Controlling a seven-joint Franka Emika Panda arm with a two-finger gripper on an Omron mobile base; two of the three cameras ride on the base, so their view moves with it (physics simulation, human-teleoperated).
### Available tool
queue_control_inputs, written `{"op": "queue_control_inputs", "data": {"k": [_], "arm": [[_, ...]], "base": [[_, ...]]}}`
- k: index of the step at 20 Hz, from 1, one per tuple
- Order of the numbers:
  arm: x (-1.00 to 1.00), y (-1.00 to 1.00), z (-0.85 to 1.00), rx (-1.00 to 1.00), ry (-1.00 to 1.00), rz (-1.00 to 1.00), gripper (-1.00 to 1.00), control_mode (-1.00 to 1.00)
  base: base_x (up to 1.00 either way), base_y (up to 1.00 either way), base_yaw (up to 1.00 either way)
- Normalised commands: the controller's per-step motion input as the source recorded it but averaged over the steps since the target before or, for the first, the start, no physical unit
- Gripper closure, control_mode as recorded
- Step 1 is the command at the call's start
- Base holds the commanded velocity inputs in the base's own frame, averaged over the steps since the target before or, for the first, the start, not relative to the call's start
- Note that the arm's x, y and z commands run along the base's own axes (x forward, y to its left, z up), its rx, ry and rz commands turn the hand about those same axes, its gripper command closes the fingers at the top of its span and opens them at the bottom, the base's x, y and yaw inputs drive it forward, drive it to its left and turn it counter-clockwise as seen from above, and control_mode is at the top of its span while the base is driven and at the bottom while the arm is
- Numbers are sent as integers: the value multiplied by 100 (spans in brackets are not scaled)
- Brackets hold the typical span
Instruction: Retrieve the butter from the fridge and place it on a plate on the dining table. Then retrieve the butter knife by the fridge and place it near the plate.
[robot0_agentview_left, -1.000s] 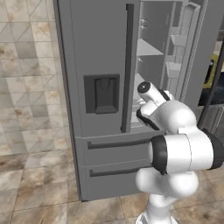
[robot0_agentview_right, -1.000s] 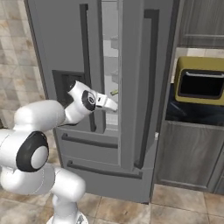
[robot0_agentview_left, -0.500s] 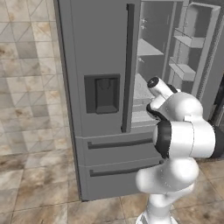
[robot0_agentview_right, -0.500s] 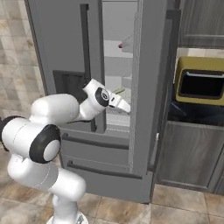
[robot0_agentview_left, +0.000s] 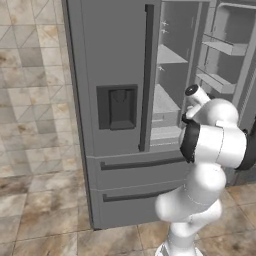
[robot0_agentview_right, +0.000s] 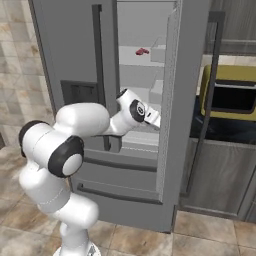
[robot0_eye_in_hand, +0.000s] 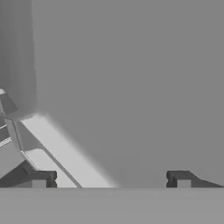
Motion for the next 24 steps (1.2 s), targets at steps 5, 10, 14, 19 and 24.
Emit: {"op": "queue_control_inputs", "data": {"k": [5,10,14,19,24], "arm": [[-70,56,-4,14,-23,11,-100,-100],[-20,100,-23,2,-14,31,-100,-100],[0,100,0,4,-23,33,-100,-100],[0,100,14,6,-9,35,-100,-100],[0,100,87,7,0,24,-100,-100]], "base": [[0,0,0],[0,0,0],[0,0,0],[0,0,0],[0,0,0]]}}
